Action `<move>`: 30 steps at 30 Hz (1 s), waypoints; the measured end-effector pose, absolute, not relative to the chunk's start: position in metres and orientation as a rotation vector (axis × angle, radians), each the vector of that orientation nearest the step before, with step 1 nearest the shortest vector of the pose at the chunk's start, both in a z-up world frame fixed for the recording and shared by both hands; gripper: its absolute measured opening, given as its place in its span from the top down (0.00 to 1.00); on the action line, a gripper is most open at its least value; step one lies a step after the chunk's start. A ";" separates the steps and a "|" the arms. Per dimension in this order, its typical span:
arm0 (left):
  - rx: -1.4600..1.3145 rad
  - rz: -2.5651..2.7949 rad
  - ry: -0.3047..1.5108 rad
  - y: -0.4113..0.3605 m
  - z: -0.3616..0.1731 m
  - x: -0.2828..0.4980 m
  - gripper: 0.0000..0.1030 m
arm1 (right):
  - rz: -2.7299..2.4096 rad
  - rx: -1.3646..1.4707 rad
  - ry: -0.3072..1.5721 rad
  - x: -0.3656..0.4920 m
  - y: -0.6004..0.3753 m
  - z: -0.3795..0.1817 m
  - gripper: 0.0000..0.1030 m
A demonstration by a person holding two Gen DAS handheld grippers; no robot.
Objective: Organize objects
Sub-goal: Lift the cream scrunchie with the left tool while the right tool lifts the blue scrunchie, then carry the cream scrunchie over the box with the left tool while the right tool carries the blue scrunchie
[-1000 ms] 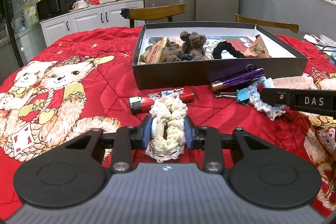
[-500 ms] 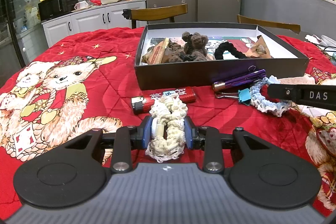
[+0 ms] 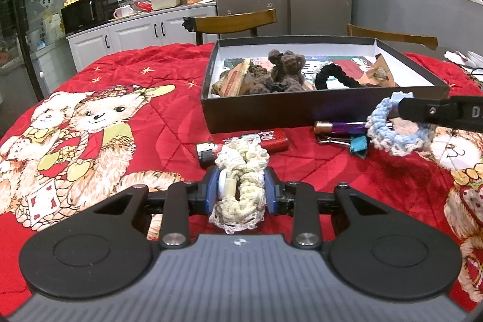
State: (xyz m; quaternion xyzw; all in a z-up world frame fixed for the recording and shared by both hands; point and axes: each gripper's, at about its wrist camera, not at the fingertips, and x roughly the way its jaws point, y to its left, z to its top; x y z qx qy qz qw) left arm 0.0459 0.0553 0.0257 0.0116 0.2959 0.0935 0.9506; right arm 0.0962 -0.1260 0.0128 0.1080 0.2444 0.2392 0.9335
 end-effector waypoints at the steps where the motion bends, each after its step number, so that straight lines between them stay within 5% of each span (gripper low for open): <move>1: 0.022 0.191 0.599 0.056 0.026 0.045 0.65 | 0.489 0.227 0.496 0.096 -0.127 0.014 0.87; 30: -0.060 0.112 0.473 0.050 0.083 0.036 0.66 | 0.472 0.394 0.426 0.114 -0.154 0.060 0.87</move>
